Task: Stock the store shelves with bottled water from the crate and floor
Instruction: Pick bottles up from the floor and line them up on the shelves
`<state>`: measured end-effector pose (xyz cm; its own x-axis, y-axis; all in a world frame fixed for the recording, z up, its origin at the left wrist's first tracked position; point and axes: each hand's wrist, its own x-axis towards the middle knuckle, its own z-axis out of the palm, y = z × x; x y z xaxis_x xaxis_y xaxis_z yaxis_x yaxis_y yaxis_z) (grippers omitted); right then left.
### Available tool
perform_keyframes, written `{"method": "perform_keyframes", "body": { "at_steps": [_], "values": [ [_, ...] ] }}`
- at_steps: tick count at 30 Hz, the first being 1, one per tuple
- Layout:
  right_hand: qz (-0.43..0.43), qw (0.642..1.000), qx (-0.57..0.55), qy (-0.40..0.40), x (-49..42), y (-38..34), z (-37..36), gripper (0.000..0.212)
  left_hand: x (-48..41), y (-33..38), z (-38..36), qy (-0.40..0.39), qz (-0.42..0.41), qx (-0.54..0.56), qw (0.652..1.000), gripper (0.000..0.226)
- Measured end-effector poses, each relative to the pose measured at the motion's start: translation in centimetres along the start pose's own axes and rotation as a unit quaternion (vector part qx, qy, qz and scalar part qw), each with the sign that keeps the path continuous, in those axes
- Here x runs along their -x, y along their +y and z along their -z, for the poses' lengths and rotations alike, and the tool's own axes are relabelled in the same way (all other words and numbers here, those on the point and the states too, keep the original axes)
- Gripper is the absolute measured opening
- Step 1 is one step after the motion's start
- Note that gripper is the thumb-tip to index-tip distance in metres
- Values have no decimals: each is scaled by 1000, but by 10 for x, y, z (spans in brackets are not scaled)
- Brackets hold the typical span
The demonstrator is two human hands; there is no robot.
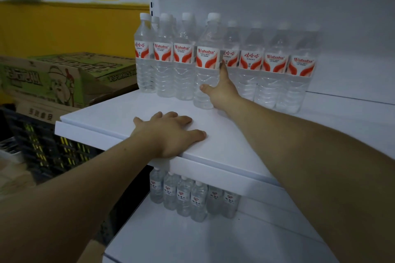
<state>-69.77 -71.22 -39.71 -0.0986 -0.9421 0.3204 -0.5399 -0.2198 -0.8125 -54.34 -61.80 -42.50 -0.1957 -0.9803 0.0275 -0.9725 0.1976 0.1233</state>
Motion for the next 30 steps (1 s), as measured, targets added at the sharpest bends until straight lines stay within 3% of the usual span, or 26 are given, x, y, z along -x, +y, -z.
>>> {"method": "perform_keyframes", "body": {
  "at_steps": [25, 30],
  "values": [
    [-7, 996, 72, 44, -30, 12, -20, 86, 2, 1, 1, 7, -2, 13, 1000, 71],
    [-36, 993, 110, -3, -19, -4, -2, 87, 7, 1, 3, 13, 3, 31, 999, 70]
  ]
}}
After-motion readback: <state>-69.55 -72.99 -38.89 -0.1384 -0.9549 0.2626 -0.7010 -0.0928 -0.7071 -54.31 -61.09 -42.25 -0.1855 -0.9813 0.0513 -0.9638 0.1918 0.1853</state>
